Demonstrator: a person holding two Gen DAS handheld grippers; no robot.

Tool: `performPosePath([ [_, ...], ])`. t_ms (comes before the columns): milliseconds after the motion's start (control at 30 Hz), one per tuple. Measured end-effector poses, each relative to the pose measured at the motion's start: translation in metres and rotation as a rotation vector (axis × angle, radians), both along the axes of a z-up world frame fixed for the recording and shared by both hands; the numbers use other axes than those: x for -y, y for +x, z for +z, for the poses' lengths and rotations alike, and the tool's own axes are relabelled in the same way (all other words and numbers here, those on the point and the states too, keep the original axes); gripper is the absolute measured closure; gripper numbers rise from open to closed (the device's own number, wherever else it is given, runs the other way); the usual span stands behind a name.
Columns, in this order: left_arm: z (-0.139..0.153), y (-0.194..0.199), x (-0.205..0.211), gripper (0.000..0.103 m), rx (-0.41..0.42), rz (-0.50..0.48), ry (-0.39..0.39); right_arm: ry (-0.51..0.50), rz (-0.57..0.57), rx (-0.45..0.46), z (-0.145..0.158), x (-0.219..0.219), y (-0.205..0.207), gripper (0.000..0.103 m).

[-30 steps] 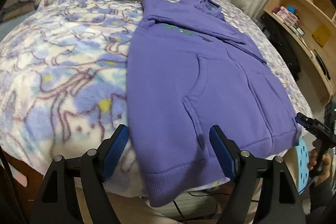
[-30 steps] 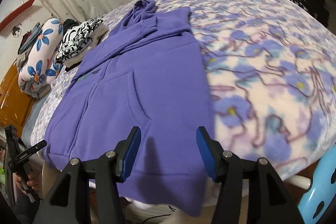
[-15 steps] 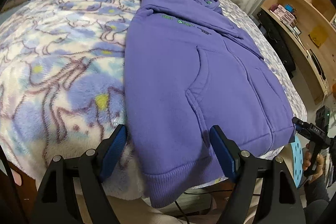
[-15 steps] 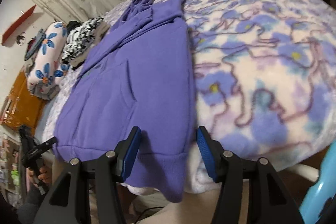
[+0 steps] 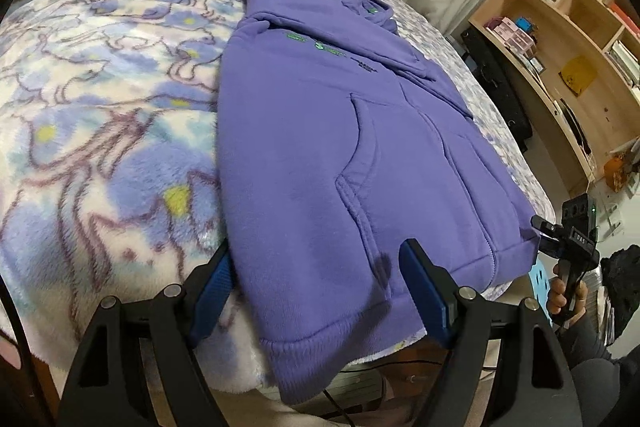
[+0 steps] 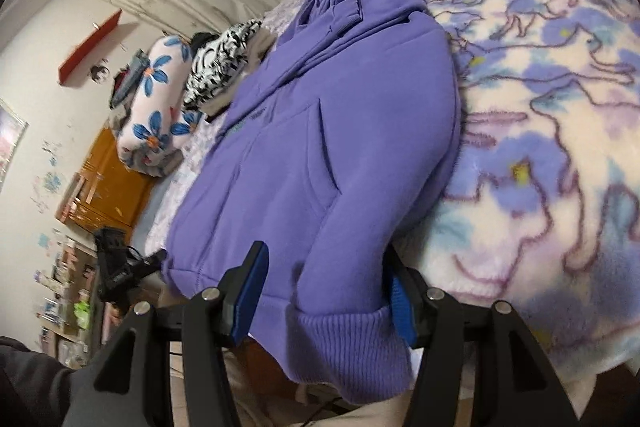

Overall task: Fold large clothes
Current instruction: 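Grasp the ribbed hem with both tools and lift it toward the hood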

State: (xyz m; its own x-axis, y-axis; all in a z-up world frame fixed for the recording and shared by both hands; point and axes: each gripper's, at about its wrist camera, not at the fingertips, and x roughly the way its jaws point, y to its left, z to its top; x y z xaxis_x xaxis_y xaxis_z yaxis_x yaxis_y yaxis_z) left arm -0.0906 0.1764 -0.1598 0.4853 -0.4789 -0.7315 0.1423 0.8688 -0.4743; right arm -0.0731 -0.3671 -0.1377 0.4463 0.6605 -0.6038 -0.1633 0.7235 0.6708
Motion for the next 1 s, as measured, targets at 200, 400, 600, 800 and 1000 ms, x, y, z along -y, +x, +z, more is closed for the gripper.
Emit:
performPosePath([
  [200,0.002,0.017,0.018,0.030,0.009,-0.022,0.003,0.004,0.066,0.049,0.009,-0.022,0.008,0.053],
  [400,0.004,0.029,0.034,0.076,0.002,0.010,0.063,-0.130,0.087,0.059,0.013,-0.048,0.019,0.071],
  [600,0.029,0.028,0.046,0.090,0.020,0.062,0.104,-0.199,0.054,0.159,0.042,-0.052,0.001,0.083],
  [800,0.070,0.009,0.053,0.090,0.113,0.080,0.119,-0.198,0.076,0.250,0.076,-0.055,-0.020,0.085],
  [1000,0.096,-0.022,0.057,0.091,0.132,0.044,0.135,-0.195,0.137,0.271,0.092,-0.063,-0.043,0.085],
])
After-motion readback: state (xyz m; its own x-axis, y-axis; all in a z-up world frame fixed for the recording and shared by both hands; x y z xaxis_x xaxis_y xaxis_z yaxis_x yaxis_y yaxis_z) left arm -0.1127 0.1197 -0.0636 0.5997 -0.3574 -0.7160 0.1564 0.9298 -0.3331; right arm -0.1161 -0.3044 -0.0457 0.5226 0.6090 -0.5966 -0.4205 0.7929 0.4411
